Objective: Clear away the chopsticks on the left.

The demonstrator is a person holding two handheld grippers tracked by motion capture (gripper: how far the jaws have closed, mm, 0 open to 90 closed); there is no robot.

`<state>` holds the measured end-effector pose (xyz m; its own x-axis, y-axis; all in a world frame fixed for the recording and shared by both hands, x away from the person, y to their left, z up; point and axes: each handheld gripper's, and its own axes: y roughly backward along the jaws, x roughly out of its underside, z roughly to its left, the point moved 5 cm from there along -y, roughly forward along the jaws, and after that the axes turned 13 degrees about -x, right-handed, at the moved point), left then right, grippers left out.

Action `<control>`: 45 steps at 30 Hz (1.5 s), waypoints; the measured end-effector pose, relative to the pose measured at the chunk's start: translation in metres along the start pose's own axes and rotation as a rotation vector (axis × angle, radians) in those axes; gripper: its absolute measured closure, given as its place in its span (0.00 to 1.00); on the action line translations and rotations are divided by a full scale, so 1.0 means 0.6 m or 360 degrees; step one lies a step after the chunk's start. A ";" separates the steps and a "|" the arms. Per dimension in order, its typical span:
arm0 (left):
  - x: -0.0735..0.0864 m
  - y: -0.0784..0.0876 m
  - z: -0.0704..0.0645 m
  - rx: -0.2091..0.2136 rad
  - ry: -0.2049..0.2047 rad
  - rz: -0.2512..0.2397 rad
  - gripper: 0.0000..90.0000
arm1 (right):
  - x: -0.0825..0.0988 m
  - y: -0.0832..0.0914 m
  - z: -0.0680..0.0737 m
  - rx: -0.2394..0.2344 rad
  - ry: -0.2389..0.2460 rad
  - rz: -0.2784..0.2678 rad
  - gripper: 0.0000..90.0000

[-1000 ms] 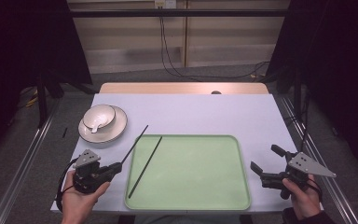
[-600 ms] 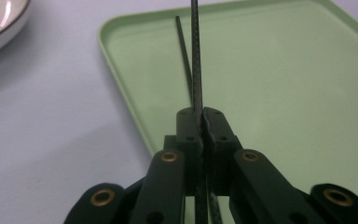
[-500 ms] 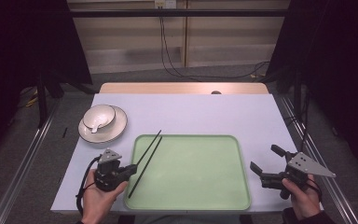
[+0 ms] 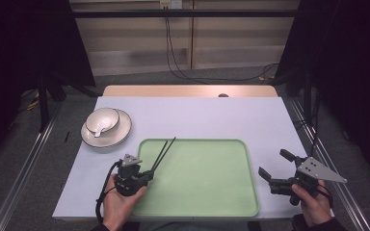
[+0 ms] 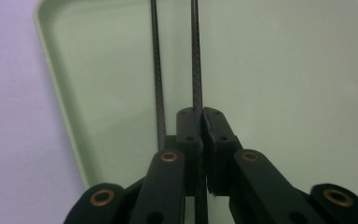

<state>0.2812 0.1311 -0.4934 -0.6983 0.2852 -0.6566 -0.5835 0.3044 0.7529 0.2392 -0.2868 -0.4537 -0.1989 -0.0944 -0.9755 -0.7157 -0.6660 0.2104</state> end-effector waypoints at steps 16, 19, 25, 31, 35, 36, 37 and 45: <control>0.009 -0.017 -0.009 0.0073 -0.0049 0.0004 0.87 | 0.000 -0.001 0.001 -0.0007 0.0007 -0.0002 0.01; 0.008 -0.014 -0.008 0.0076 -0.0105 -0.0021 0.78 | -0.001 -0.001 0.002 -0.0016 0.0013 -0.0009 0.01; -0.014 0.026 0.005 0.0113 -0.0153 -0.0379 0.37 | -0.001 0.000 0.001 -0.0006 0.0005 -0.0011 0.01; -0.016 0.067 0.021 0.0107 -0.0206 -0.0600 0.03 | -0.001 0.001 0.002 -0.0010 -0.0006 -0.0015 0.01; 0.004 0.094 0.051 0.0093 -0.0225 -0.0653 0.04 | -0.001 0.002 0.001 0.0001 -0.0007 -0.0020 0.01; 0.007 0.098 0.058 0.0045 -0.0214 -0.0665 0.03 | -0.001 0.002 0.001 0.0001 -0.0002 -0.0014 0.01; 0.011 0.102 0.068 -0.0024 -0.0189 -0.0687 0.02 | -0.001 0.002 0.001 0.0003 -0.0003 -0.0020 0.01; 0.026 0.131 0.123 -0.0115 0.0077 -0.0872 0.02 | 0.000 0.005 0.001 0.0010 -0.0012 -0.0016 0.01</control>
